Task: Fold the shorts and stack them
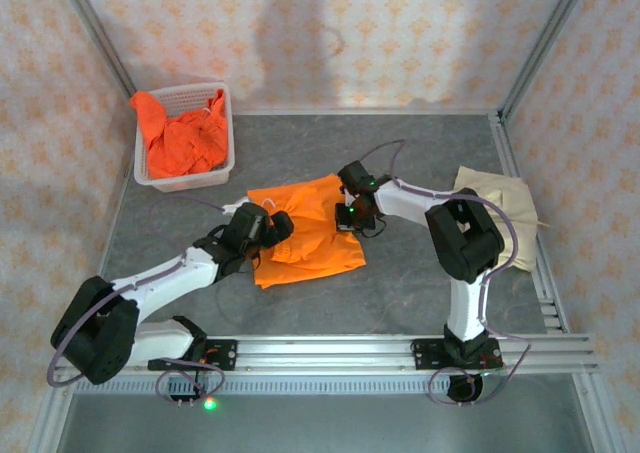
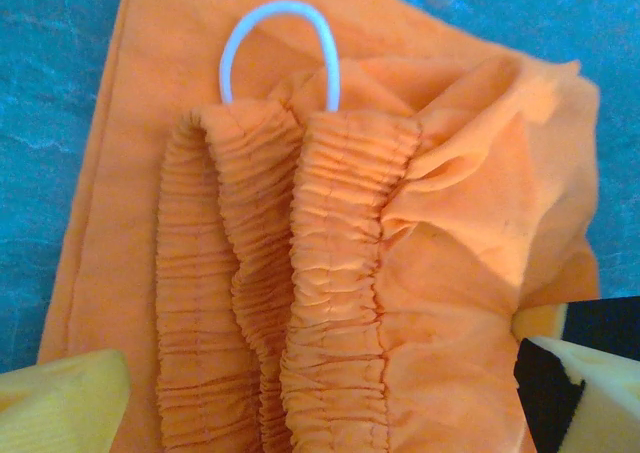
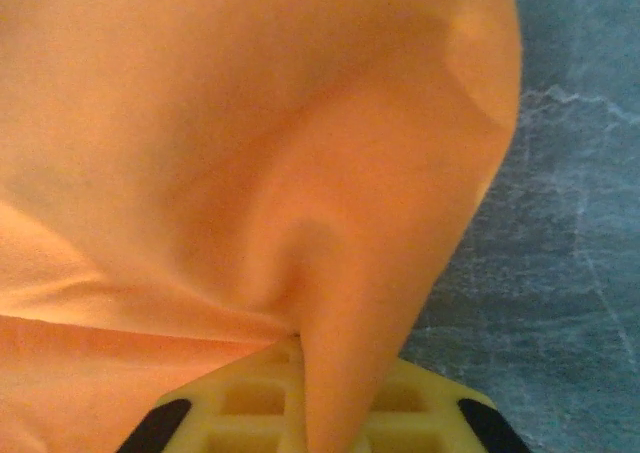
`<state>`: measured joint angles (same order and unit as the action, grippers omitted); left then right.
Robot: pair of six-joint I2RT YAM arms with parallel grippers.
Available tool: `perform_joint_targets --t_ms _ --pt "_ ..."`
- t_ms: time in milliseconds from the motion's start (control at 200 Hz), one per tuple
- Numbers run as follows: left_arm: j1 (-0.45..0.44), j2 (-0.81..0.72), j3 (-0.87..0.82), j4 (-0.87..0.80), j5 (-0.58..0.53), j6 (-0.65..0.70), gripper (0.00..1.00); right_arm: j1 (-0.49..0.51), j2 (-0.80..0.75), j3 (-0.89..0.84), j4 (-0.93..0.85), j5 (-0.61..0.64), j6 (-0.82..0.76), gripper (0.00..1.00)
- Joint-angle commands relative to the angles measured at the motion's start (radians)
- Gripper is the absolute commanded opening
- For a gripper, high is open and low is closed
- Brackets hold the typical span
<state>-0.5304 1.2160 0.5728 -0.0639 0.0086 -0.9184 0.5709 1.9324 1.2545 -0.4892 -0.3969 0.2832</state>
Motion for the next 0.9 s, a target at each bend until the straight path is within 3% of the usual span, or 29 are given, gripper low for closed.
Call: perform_joint_targets --t_ms 0,676,891 --pt "-0.006 -0.036 -0.019 -0.048 -0.066 0.019 1.00 -0.004 -0.022 -0.017 -0.043 0.150 -0.004 0.03" --pt "-0.006 -0.044 -0.032 -0.047 -0.081 0.013 1.00 -0.006 -0.159 0.064 -0.351 0.605 -0.123 0.00" --pt "-0.006 -0.036 -0.031 -0.041 -0.076 0.011 1.00 -0.008 -0.200 0.075 -0.406 0.698 -0.151 0.00"
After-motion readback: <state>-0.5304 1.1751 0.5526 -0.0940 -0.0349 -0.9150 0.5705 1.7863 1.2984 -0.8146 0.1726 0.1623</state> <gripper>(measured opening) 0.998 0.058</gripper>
